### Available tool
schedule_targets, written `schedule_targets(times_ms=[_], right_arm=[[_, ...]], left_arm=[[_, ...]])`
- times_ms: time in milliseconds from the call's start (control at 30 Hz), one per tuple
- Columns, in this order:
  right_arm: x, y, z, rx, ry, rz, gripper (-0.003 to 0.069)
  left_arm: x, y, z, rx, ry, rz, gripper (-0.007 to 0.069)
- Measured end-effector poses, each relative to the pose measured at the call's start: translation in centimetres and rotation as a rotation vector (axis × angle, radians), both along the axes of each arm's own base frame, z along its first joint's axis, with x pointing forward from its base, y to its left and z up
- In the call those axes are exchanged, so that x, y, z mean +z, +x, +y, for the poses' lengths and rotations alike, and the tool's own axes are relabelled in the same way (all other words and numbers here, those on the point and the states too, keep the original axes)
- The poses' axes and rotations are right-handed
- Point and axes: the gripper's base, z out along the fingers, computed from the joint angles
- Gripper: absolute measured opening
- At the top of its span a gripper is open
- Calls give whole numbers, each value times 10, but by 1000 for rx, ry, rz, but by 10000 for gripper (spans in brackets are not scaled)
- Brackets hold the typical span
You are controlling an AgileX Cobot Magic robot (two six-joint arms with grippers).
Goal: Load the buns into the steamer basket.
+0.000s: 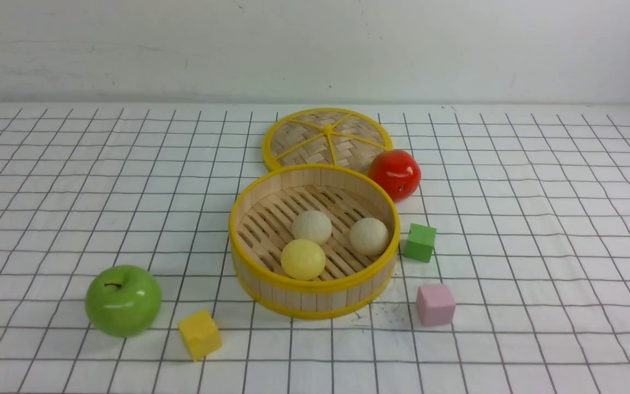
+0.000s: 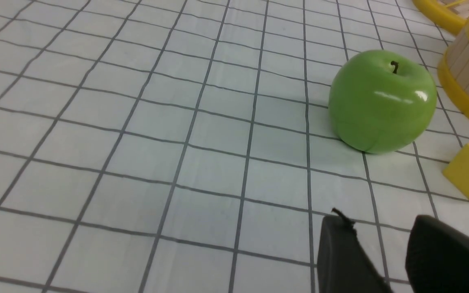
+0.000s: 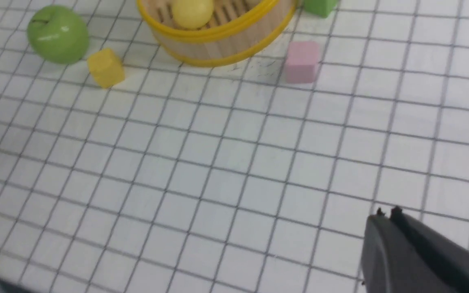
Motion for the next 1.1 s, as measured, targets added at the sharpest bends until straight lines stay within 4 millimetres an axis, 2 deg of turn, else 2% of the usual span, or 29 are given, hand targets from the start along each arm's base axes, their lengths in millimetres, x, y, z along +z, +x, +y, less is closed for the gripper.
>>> schedule_targets(times_ms=[167, 267, 367, 467, 500, 533, 600, 700, 733, 767, 900, 933, 1100], right_arm=[[0, -28, -13, -224, -91, -139, -6], [-2, -34, -17, -302, -121, -212, -4], [-20, -26, -24, -391, -161, -342, 1], [-47, -12, -30, -432, -205, -425, 1], [-49, -12, -31, -434, -208, -434, 1], [-75, -2, -35, -449, -243, -473, 2], [-87, 2, -36, -454, -257, -510, 2], [-134, 12, -38, -451, -284, -549, 4], [-148, 13, -38, -449, -287, -547, 5], [-153, 14, -38, -448, -289, -545, 6], [-207, 15, -38, -420, -292, -443, 13], [-213, 14, -37, -407, -298, -400, 14], [-214, 13, -37, -351, -351, -383, 19]], left_arm=[[0, 0, 0, 0, 0, 0, 238], [0, 0, 0, 0, 0, 0, 238], [0, 0, 0, 0, 0, 0, 238], [0, 0, 0, 0, 0, 0, 238], [0, 0, 0, 0, 0, 0, 238], [0, 0, 0, 0, 0, 0, 238], [0, 0, 0, 0, 0, 0, 238], [0, 0, 0, 0, 0, 0, 238], [0, 0, 0, 0, 0, 0, 238], [0, 0, 0, 0, 0, 0, 238], [0, 0, 0, 0, 0, 0, 238], [0, 0, 0, 0, 0, -1, 238], [0, 0, 0, -1, 2, -1, 238]])
